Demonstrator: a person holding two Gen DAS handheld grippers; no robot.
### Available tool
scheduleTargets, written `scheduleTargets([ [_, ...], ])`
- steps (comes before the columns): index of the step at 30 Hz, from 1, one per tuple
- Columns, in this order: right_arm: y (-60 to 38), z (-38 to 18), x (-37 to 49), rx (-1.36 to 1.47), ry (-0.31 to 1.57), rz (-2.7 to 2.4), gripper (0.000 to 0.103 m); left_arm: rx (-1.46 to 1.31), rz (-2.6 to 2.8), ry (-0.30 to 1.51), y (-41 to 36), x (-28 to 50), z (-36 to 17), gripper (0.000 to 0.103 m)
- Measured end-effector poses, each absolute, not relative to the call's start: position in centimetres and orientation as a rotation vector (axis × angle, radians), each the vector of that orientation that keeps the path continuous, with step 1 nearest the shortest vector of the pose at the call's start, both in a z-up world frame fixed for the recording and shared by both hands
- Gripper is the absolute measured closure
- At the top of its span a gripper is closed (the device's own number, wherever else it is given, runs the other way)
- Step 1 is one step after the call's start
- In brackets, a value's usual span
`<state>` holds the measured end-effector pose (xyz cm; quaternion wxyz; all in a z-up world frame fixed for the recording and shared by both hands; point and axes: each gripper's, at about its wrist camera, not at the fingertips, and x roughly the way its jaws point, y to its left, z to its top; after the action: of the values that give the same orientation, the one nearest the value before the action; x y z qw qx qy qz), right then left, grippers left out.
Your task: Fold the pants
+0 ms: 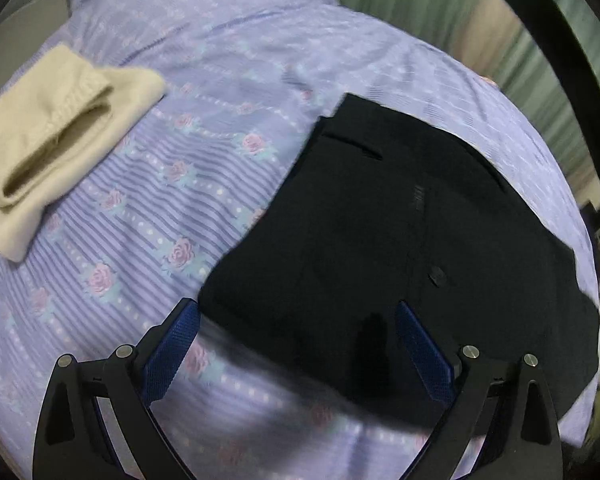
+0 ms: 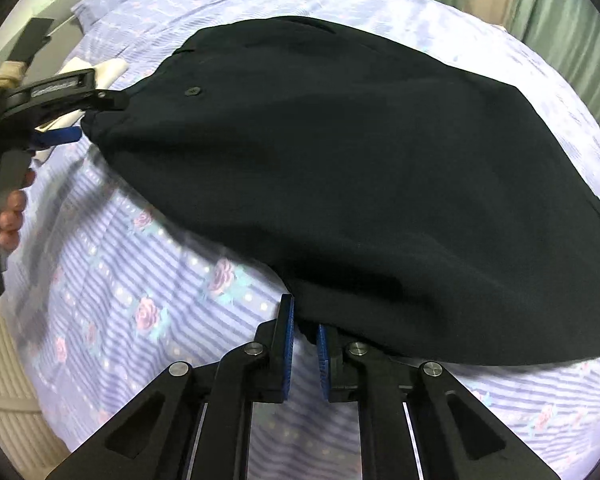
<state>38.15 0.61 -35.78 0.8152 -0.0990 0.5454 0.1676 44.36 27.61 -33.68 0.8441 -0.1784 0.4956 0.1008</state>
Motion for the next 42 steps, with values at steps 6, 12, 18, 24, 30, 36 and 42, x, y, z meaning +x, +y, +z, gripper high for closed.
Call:
scheduleTargets([
  [6, 1.9, -35.3, 37.6, -0.223, 1.169, 0.301, 0.091, -0.348, 0.31, 1.025, 28.2, 43.9, -33.8, 0.065],
  [12, 2.0, -34.2, 36.5, -0.274, 1.169, 0.321, 0.091, -0.259, 0.31, 1.044, 28.2, 42.7, -34.4, 0.065],
  [18, 2.0, -35.6, 37.4, -0.25, 1.243, 0.292, 0.092, -0.219, 0.298, 1.068, 28.4, 43.4, -34.6, 0.05],
  [24, 1.3, -32.8, 36.4, -0.183, 1.218, 0.252, 0.067, -0.074, 0.28, 1.057, 27.7, 41.7, -30.4, 0.023],
  [30, -0.9, -25.4, 34.6, -0.048, 1.12, 0.192, 0.047, 0.033, 0.119, 0.957, 25.3, 38.8, -21.7, 0.015],
  [36, -3.3, -17.1, 31.2, 0.042, 1.026, 0.094, 0.045, 0.124, -0.018, 0.895, 22.2, 37.2, -15.1, 0.012],
  [42, -7.7, -11.6, 28.6, 0.138, 0.973, -0.006, 0.045, 0.191, -0.167, 0.861, 18.5, 35.1, -13.3, 0.011],
])
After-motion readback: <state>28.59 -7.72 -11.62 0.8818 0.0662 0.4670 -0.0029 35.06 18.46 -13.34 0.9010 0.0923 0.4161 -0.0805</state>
